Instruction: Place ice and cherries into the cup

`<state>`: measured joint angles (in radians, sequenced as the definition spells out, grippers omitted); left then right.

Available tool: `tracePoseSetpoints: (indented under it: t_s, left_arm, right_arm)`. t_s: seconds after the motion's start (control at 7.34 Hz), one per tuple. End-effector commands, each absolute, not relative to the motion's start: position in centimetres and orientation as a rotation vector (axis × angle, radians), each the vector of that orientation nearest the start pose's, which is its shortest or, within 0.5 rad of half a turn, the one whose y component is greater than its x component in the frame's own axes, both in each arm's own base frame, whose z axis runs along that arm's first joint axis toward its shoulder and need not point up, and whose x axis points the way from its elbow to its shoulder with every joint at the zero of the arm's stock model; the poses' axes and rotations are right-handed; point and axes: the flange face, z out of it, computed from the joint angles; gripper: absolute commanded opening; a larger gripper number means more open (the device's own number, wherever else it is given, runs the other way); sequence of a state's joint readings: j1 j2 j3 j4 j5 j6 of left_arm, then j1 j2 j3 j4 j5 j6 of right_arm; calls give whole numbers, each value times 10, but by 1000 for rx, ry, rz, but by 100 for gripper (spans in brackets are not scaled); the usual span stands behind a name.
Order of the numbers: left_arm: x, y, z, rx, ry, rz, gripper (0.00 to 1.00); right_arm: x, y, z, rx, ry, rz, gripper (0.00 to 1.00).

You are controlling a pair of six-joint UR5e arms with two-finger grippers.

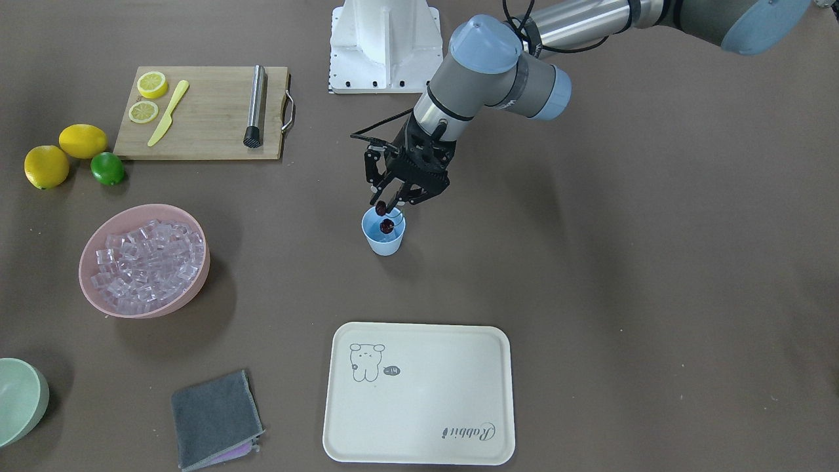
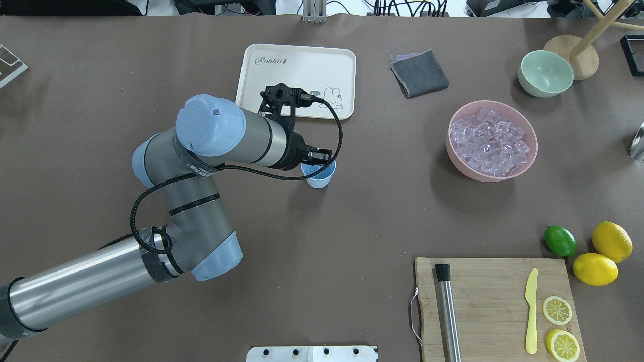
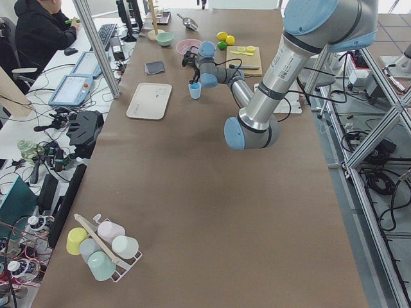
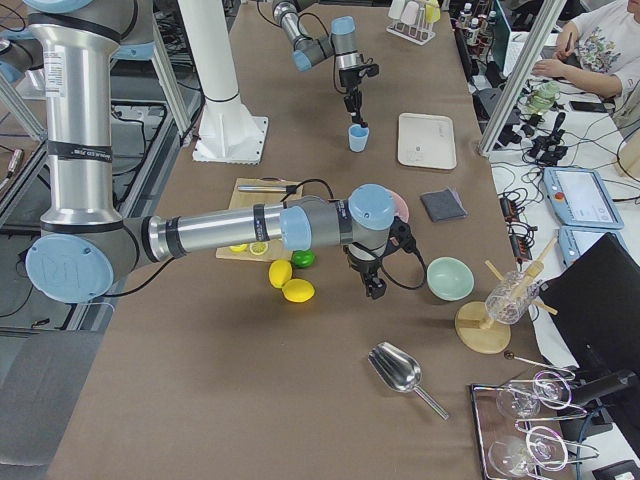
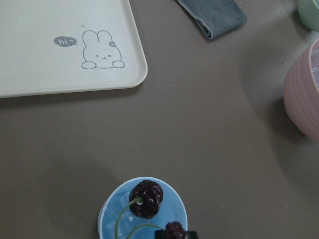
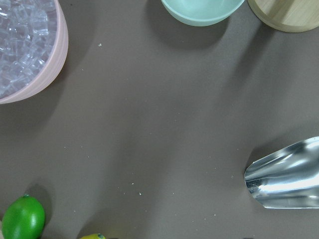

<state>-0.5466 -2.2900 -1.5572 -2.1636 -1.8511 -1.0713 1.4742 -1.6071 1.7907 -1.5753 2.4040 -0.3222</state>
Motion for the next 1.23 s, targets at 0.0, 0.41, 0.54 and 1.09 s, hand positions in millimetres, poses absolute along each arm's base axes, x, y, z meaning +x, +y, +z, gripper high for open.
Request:
tracePoseSetpoints:
  t_s: [0.0,0.41,0.54,1.09]
  left_arm:
    - [546,-447,157,432,1246,148,98]
    - [484,-506,196,465,1168,49,98]
    - [442,-545,227,440,1117,5,98]
    - [180,-646,428,343,986,70,98]
  right_arm:
    - [13,-482,564,264,-816,-468,86]
    - [13,-482,566,259,-813,-466,87]
    - [13,-482,574,244,-815,-459,87]
    - [14,-489,577,226,-808,-426,97]
